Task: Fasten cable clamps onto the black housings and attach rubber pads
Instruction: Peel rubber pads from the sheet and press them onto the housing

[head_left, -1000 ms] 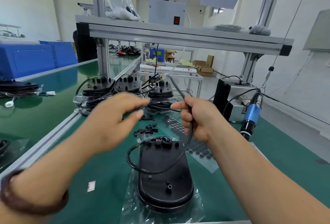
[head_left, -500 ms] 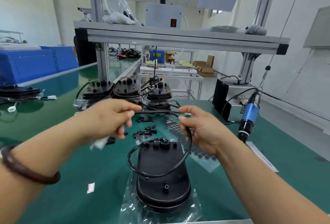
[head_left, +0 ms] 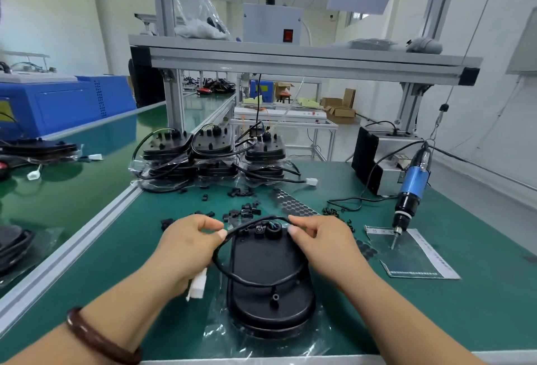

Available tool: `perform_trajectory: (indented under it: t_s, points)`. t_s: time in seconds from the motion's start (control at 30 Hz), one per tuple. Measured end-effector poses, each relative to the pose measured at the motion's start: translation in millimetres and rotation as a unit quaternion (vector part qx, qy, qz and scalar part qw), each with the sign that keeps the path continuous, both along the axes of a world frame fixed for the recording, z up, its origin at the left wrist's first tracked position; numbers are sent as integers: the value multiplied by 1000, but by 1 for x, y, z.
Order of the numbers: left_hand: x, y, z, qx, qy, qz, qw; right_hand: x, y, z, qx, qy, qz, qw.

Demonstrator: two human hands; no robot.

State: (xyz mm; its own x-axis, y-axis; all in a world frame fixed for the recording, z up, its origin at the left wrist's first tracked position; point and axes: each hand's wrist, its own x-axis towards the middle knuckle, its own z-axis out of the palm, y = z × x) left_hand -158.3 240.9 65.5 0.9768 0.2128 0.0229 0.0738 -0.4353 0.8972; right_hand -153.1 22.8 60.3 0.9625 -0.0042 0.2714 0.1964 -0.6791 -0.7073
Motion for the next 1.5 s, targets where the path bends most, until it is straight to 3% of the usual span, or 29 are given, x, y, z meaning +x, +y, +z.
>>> perform_trajectory:
  t_s: [0.1, 0.23, 0.4, 0.53, 0.7, 0.87, 1.1, 1.5]
  points:
    - [-2, 2, -1, -54, 43, -15, 997, -19, -4, -6, -84, -14, -2, 996]
    - [-10, 0, -1, -98, 84, -28, 991, -44, -4, -13, -96, -25, -22, 995]
    - [-28, -12, -6, -106, 115, -81, 984, -48, -2, -17, 3, 38, -23, 999]
    - [-41, -16, -1, -175, 115, -108, 972, -51, 1, -19, 96, 73, -54, 991]
    - [-41, -7, 2, -278, 53, -102, 954, -39, 5, -11, 150, 44, -49, 987]
    - [-33, 9, 24, -353, -10, -37, 935, -2, 30, 19, 176, 30, -11, 984]
    - [-21, 41, 26, -377, -33, 72, 923, 50, 83, 35, 178, 77, 49, 980]
    - [3, 131, 28, -329, -68, 221, 916, 109, 205, 55, 182, 132, 169, 960]
